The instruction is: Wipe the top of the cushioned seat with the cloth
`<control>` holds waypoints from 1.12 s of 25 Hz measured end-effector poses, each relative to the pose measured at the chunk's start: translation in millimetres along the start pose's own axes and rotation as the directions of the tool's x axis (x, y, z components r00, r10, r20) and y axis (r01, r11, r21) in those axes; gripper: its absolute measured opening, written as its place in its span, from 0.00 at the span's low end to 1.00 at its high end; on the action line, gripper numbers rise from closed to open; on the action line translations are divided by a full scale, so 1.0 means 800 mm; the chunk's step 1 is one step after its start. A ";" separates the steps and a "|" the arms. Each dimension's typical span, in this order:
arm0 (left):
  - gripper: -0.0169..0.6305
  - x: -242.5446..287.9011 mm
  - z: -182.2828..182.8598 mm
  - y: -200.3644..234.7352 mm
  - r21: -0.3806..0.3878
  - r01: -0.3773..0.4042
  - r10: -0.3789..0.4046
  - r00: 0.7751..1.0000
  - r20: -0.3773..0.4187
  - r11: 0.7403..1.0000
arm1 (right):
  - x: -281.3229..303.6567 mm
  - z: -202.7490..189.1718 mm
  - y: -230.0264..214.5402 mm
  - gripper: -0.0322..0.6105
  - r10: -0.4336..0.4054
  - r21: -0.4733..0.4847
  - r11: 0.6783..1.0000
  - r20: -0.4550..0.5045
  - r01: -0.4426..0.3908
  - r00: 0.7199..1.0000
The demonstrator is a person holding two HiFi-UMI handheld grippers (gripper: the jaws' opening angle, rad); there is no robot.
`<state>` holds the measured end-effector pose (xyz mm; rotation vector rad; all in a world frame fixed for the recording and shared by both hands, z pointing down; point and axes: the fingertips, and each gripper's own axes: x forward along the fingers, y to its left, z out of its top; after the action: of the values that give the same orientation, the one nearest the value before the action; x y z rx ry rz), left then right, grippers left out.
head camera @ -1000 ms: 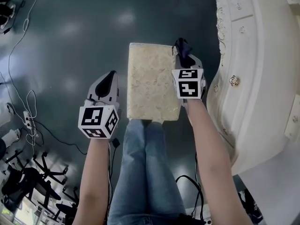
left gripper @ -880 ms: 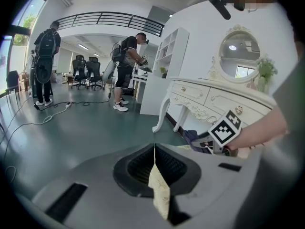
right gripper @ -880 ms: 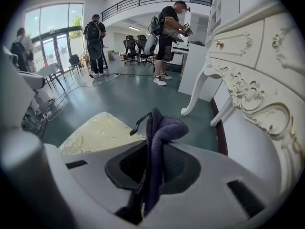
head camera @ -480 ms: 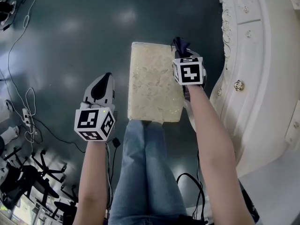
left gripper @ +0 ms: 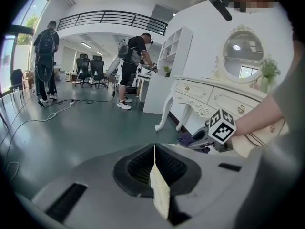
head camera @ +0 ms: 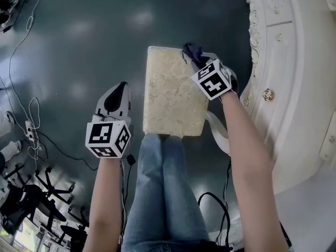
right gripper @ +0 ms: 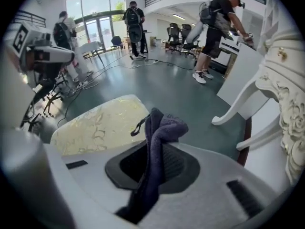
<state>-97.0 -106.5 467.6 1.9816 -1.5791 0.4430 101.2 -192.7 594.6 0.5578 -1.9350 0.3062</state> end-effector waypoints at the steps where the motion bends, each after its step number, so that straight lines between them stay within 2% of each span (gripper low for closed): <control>1: 0.03 0.000 -0.001 -0.001 0.000 0.000 0.000 1.000 -0.001 1.000 | 0.000 -0.001 0.003 0.11 0.020 -0.026 0.999 -0.006 -0.020 1.000; 7: 0.03 0.000 -0.005 -0.009 -0.004 0.010 -0.010 1.000 -0.003 1.000 | -0.001 -0.007 0.020 0.11 0.043 -0.148 0.988 -0.021 -0.046 0.999; 12: 0.03 -0.003 -0.004 -0.015 -0.002 0.020 -0.020 1.000 -0.001 1.000 | -0.005 -0.015 0.036 0.11 0.071 -0.208 0.975 -0.028 -0.075 0.997; 18: 0.03 -0.005 -0.007 -0.022 0.001 0.027 -0.027 1.000 -0.001 1.000 | -0.010 -0.027 0.056 0.11 0.121 -0.237 0.963 -0.044 -0.128 0.992; 28: 0.03 -0.020 -0.015 -0.034 -0.001 0.040 -0.040 0.999 -0.005 0.999 | -0.025 -0.049 0.101 0.11 0.171 -0.233 0.956 -0.048 -0.178 0.984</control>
<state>-73.9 -83.0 461.8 2.0056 -1.5338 0.4310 97.3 -100.7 595.6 0.2252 -1.9638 0.1892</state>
